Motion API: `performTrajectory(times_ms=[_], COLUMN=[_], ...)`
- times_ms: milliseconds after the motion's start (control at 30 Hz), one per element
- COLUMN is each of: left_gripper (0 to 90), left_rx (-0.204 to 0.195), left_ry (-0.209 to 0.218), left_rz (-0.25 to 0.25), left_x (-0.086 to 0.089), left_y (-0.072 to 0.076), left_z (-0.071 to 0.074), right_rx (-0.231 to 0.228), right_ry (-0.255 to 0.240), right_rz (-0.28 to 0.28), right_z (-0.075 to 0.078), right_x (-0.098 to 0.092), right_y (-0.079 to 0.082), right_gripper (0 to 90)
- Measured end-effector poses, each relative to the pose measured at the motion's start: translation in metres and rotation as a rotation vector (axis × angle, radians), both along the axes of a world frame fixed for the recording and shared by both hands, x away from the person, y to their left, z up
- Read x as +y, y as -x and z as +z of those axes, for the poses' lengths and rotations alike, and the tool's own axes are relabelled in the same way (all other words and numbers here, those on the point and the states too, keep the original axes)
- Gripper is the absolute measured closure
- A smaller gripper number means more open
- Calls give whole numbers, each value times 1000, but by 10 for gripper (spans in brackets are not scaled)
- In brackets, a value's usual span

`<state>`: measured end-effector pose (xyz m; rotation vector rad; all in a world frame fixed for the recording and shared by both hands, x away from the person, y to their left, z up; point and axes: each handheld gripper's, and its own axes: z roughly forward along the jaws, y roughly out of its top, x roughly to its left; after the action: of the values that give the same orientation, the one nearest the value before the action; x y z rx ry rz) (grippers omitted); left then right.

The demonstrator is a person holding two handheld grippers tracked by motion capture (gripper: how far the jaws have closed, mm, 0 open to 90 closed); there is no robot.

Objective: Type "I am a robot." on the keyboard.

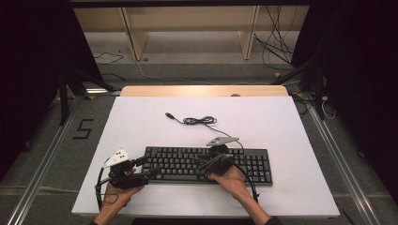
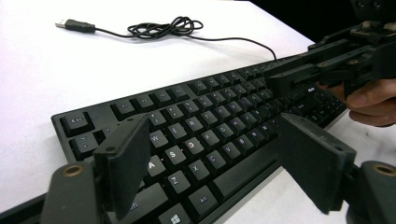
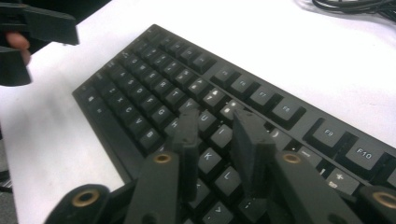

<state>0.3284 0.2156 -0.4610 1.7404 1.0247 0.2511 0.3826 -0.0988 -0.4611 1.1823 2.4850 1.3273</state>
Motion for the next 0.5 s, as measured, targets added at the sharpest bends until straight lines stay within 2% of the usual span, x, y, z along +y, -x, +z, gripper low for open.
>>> performTrajectory(times_ms=[500], left_gripper=[262], left_rx=[28], left_ry=[-13], left_rz=[-6], left_x=[-7], left_y=[-7], left_z=[1], right_rx=[-16], right_ry=[-27], right_rz=[24], right_z=[5], right_x=[-7], right_y=[10], right_gripper=[575])
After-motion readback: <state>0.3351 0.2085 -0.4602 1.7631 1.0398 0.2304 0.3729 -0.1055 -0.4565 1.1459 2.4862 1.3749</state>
